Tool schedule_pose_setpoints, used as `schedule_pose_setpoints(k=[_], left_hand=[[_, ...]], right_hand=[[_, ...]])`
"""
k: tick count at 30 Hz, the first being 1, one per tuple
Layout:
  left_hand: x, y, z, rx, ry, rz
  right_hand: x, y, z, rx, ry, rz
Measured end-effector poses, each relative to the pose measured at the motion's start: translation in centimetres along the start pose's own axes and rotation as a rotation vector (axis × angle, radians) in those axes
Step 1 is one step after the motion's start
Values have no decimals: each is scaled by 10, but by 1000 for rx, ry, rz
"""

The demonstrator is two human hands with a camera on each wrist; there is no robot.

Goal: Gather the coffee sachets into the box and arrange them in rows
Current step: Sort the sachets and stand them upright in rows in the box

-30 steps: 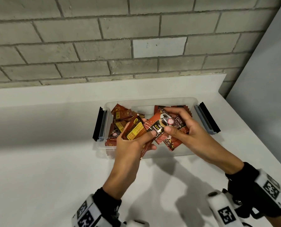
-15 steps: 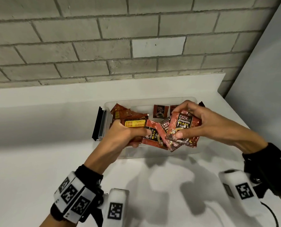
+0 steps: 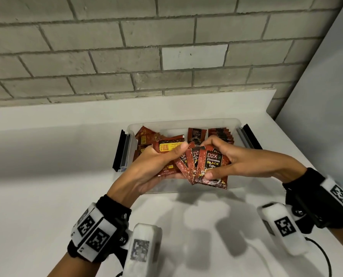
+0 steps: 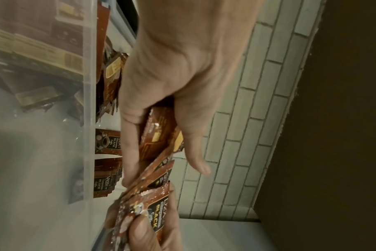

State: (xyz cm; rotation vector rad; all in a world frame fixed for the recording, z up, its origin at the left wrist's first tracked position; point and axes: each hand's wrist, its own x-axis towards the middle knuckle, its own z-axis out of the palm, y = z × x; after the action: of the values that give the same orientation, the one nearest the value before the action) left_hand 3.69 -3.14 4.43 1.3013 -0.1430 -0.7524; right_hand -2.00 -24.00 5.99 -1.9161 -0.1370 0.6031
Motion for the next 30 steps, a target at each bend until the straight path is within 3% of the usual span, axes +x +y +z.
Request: schedule_pose_setpoints(k=[5, 13, 17, 19, 25, 27, 30], left_hand=[[-3, -8, -1, 35, -154, 28], [-6, -20, 8, 2, -169, -16], [-8, -28, 17, 98, -141, 52], [-7, -33, 18, 81, -103, 82], [-3, -35, 13, -182, 30, 111], [-1, -35, 15, -224, 69, 127], [-1, -35, 18, -248, 63, 108]], right_hand=[[2, -1, -4, 5, -43, 15], [10, -8, -6, -91, -129, 26], [14, -13, -1, -152, -151, 34], [14, -16, 0, -147, -67, 37], [18, -6, 19, -373, 494, -165], [18, 0, 30, -410, 526, -263], [19, 4, 35, -323, 416, -330]])
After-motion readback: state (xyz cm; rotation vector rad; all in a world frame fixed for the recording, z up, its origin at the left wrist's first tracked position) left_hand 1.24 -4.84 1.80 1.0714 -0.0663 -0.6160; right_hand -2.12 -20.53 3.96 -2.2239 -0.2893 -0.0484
